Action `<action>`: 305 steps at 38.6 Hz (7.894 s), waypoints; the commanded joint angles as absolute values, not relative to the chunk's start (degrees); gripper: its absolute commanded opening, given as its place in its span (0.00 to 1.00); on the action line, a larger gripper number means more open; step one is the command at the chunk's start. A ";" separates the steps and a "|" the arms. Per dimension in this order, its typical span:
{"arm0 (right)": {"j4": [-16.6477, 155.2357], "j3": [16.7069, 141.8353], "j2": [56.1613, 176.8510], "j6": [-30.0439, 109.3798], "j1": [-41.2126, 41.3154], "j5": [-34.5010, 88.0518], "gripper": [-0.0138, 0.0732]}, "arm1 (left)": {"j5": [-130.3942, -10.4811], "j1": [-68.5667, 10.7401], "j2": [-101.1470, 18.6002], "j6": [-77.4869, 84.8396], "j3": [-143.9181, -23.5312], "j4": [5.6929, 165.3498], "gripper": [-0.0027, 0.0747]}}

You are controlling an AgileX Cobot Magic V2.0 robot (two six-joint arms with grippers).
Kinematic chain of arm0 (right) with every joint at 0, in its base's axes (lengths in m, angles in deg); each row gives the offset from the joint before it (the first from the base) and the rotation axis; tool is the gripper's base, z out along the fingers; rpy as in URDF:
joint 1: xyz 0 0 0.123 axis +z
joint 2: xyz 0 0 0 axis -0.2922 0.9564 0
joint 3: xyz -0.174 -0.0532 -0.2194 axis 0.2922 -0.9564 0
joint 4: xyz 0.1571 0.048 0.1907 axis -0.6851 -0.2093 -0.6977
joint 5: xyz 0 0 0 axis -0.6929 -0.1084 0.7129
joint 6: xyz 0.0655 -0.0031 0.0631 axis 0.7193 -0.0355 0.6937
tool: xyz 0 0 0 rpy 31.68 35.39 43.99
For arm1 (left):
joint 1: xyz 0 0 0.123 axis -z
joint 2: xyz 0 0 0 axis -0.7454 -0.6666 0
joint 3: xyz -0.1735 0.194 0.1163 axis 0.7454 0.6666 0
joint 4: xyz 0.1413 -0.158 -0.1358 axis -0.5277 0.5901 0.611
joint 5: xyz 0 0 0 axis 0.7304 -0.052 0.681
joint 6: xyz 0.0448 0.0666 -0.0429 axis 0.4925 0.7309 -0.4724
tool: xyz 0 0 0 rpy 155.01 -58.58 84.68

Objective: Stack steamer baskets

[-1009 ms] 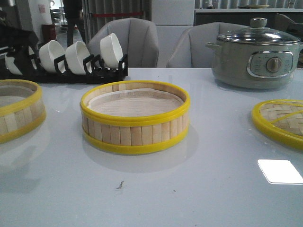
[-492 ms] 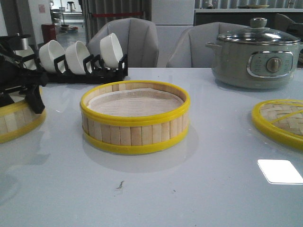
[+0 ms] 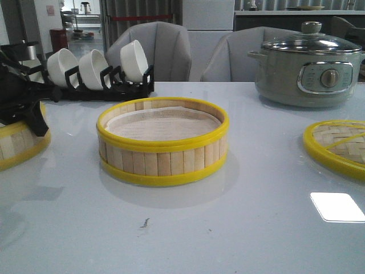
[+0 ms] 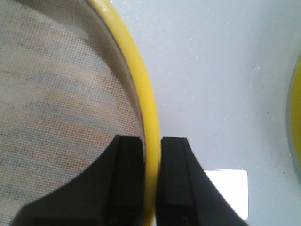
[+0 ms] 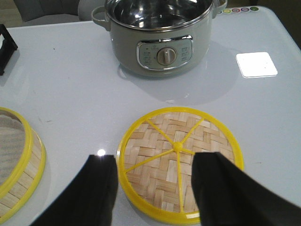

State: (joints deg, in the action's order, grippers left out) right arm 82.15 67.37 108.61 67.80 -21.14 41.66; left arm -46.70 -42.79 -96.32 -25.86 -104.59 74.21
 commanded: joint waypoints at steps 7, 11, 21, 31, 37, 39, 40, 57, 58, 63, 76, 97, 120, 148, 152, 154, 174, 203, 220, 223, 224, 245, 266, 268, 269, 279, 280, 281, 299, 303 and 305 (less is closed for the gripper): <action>82.94 69.68 108.25 67.56 -21.07 37.33 0.70 | -48.30 -37.42 -87.15 -26.08 -108.40 75.48 0.15; 82.94 69.68 108.25 67.56 -21.07 37.27 0.70 | -46.58 -33.72 -85.80 -26.08 -111.58 75.48 0.15; 82.94 69.68 108.25 67.56 -21.07 37.20 0.70 | -41.14 -22.73 -85.38 -26.62 -120.68 75.48 0.15; 82.94 69.68 108.25 67.56 -21.07 37.16 0.70 | -42.49 -12.44 -86.34 -26.62 -122.81 75.35 0.15; 82.94 69.68 108.25 67.56 -21.07 37.16 0.70 | -42.83 -8.76 -88.72 -26.62 -123.06 75.26 0.15; 82.94 69.68 108.25 67.56 -21.07 37.16 0.70 | -43.06 -7.97 -89.60 -26.62 -123.06 75.26 0.15; 82.94 69.68 108.25 67.56 -21.07 37.16 0.70 | -43.05 -7.66 -90.22 -26.62 -123.06 75.26 0.15; 82.94 69.68 108.25 67.56 -21.07 37.16 0.70 | -45.21 -5.71 -94.82 -26.73 -123.42 76.28 0.15; 82.94 69.68 108.25 67.56 -21.07 37.16 0.70 | -45.21 -5.71 -94.94 -26.73 -123.42 76.28 0.15; 82.94 69.68 108.25 67.56 -21.07 37.21 0.70 | -45.90 -5.71 -95.10 -26.73 -123.42 76.28 0.15; 82.94 69.68 108.25 67.56 -21.07 37.28 0.70 | -45.91 -5.71 -95.10 -28.44 -123.42 73.77 0.15; 82.94 69.68 108.25 67.56 -21.07 37.32 0.70 | -45.02 -5.71 -95.10 -30.17 -123.42 69.69 0.15; 82.94 69.68 108.25 67.56 -21.07 37.32 0.70 | -44.42 -5.71 -94.88 -30.17 -124.33 69.69 0.63; 82.94 69.68 108.25 67.56 -21.07 37.32 0.70 | -39.15 -10.38 -90.69 -30.17 -145.68 69.81 0.15; 82.94 69.68 108.25 67.56 -21.07 37.32 0.70 | -39.23 -13.72 -87.18 -30.31 -145.68 69.81 0.15; 82.94 69.68 108.25 67.56 -21.07 37.32 0.70 | -39.23 -15.63 -85.26 -30.71 -145.68 69.81 0.15; 78.93 69.68 108.25 67.56 -21.07 36.54 0.70 | -45.90 -33.50 -56.95 -31.26 -120.81 70.27 0.15; 78.93 69.68 108.25 67.56 -17.47 36.62 0.70 | -70.04 -34.81 -16.92 -31.26 -66.24 69.71 0.15; 78.93 69.68 108.25 67.56 -17.47 36.56 0.70 | -76.45 -34.81 -16.58 -31.26 -55.63 70.28 0.15; 78.93 69.68 108.25 67.56 -17.47 36.60 0.70 | -76.45 -34.81 -16.58 -31.26 -55.63 70.28 0.15; 78.93 69.68 108.25 67.56 -17.47 36.60 0.70 | -76.45 -34.81 -16.58 -31.26 -55.63 70.28 0.15; 78.93 69.68 108.25 67.56 -17.47 36.66 0.70 | -76.45 -34.81 -16.58 -31.26 -55.63 70.28 0.15; 78.93 67.59 108.33 67.56 -17.47 37.83 0.33 | -76.45 -34.81 -16.58 -31.26 -55.63 70.28 0.15; 78.93 67.54 108.58 67.56 -17.47 38.84 0.22 | -76.45 -34.81 -16.58 -31.26 -55.63 70.28 0.15; 78.93 67.54 108.76 67.56 -17.47 39.11 0.24 | -76.45 -34.81 -16.58 -31.26 -55.63 70.28 0.15; 78.93 67.54 112.27 66.91 -17.47 46.50 0.28 | -76.45 -34.81 -16.58 -31.26 -55.63 70.28 0.15; 78.93 67.54 112.55 66.37 -17.47 47.71 0.30 | -76.45 -34.81 -16.58 -31.26 -55.63 70.28 0.15; 78.93 67.54 112.96 65.94 -17.47 48.90 0.34 | -76.45 -34.81 -16.58 -31.26 -55.63 70.28 0.15; 84.72 70.60 125.52 64.61 -19.14 43.85 0.58 | -76.45 -34.81 -16.58 -31.26 -55.63 70.28 0.15; 84.73 73.96 131.55 64.61 -20.77 43.63 0.58 | -76.45 -34.81 -16.58 -31.26 -55.63 70.28 0.15; 84.73 75.95 134.68 64.61 -21.61 43.98 0.58 | -76.45 -34.81 -16.58 -31.26 -55.63 70.28 0.15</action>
State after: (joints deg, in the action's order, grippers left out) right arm 83.92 71.45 131.16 65.30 -20.23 47.59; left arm -70.93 -34.67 -16.59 -30.56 -53.96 69.72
